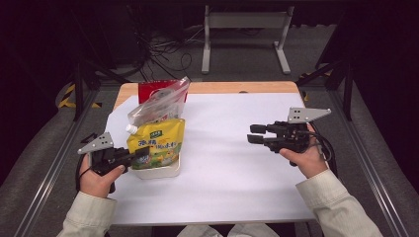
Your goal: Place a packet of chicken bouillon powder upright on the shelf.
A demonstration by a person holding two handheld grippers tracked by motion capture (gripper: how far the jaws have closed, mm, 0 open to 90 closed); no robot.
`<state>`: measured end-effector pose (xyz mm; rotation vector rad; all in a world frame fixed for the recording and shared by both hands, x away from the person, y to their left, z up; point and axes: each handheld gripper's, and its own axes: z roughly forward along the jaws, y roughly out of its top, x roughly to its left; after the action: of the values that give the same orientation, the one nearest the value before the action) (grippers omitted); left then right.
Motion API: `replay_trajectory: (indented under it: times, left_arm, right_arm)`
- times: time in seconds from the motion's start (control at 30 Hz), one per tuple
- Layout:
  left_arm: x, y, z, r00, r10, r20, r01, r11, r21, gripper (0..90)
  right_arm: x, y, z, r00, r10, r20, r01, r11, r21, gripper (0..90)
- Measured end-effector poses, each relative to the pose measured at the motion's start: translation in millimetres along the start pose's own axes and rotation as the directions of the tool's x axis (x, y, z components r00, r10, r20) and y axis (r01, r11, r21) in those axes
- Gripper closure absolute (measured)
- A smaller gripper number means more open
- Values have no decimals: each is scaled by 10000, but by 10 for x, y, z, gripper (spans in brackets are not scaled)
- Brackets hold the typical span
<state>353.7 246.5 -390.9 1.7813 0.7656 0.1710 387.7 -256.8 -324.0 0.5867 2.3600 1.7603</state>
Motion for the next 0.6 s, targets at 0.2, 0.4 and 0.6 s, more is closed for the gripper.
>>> replay_trajectory:
  times: [0.2,0.4,0.6]
  left_arm:
    - [33,-109,36,9999,-119,-13,120,9992,380,886]
    - [42,-144,19,9997,-117,-231,132,9979,636,885]
    - [38,-203,13,9989,-4,-473,51,9950,1002,884]
  right_arm:
    - [-9,-8,17,10000,51,-30,-51,10000,35,587]
    - [-4,-24,44,10000,49,-55,-49,10000,80,585]
    - [-14,-48,42,9999,104,-32,-103,9999,104,583]
